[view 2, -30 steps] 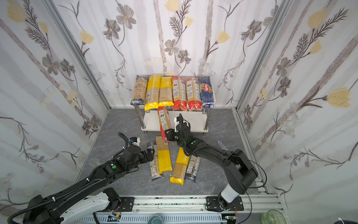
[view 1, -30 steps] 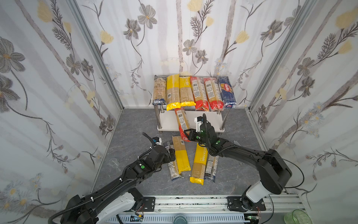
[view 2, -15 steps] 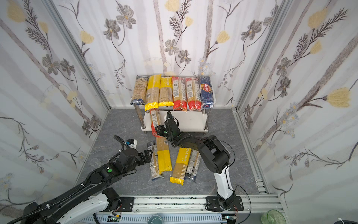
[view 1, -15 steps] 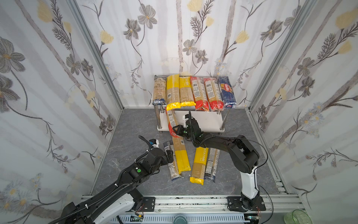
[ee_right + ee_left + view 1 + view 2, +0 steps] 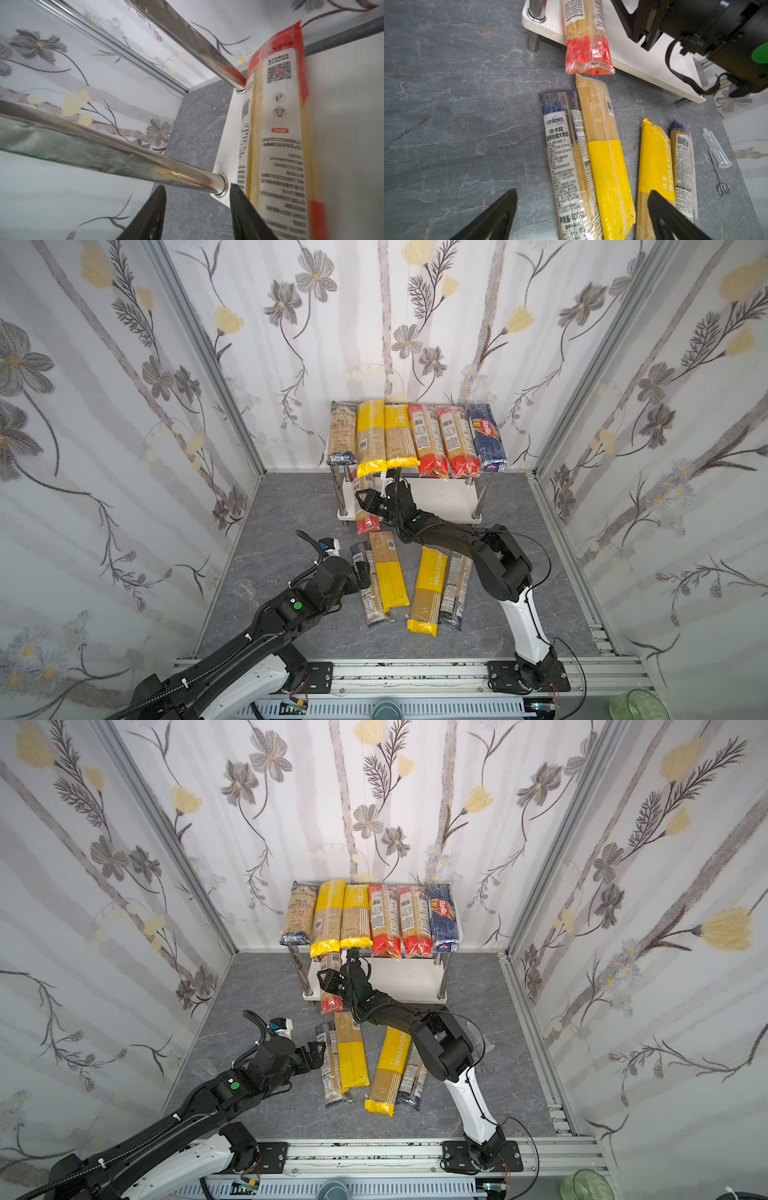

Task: Arrange pasta packages on shelves
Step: Place the pasta bag on the shelf.

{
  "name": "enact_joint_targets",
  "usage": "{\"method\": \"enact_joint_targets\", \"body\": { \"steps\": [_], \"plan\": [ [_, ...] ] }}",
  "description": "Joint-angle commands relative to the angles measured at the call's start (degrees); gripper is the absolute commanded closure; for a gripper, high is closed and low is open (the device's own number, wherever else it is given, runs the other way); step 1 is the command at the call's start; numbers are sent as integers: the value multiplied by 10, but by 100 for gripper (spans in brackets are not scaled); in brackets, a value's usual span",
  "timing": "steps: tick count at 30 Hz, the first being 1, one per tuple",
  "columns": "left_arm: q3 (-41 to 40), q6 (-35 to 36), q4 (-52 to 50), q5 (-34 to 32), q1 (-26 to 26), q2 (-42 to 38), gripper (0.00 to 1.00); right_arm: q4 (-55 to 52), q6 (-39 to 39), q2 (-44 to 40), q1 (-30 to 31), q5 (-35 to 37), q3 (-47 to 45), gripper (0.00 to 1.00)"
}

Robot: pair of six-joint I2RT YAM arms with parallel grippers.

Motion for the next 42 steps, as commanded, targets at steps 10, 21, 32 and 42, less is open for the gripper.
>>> {"method": "enact_joint_targets", "body": {
  "steps": [10,21,32,42],
  "plan": [
    [6,2,-13,-13,4,-28,0,-15,-32,-52,0,1,-75,30],
    [15,-1,-24,-16,5,-35,0,-88,-60,-50,-9,10,-75,28],
    [29,3,-30,-27,8,-8,0,-114,-67,23,-11,-36,4,57],
    [43,11,-31,-28,16,13,0,-117,-66,53,-23,-50,63,56]
  ]
}}
